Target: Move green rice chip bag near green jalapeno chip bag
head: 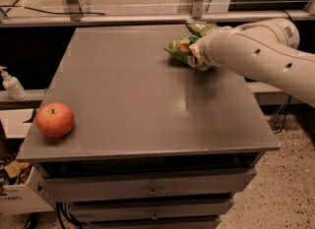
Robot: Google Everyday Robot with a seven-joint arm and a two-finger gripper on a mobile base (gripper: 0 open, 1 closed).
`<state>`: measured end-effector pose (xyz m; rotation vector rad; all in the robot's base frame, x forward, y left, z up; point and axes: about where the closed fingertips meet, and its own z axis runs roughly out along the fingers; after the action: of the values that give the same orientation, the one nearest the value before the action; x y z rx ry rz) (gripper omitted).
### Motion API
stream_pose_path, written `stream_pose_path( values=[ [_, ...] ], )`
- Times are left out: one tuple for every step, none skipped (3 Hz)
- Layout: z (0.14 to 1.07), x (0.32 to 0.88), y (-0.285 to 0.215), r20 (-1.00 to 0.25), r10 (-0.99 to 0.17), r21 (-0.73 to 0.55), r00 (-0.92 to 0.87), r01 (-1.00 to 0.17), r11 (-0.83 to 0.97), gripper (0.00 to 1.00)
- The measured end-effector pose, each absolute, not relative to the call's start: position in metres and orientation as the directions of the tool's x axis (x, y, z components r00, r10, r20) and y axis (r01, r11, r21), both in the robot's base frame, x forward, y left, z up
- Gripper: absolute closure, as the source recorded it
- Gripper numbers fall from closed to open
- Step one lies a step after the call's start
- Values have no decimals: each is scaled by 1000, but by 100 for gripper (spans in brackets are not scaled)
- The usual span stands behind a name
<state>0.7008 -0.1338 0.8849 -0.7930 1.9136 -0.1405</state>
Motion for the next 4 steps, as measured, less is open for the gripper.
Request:
stream_pose_path(
  values=[
    [892, 696, -130, -777, -572, -414, -262, -472, 778, 15],
    [895, 692, -130, -780, -568, -407, -263, -475, 780, 0],
    [902, 686, -136, -801, -536, -380, -268, -465, 800, 0],
    [906, 672, -154, -825, -488, -332, -286, -454, 827, 0]
  ],
)
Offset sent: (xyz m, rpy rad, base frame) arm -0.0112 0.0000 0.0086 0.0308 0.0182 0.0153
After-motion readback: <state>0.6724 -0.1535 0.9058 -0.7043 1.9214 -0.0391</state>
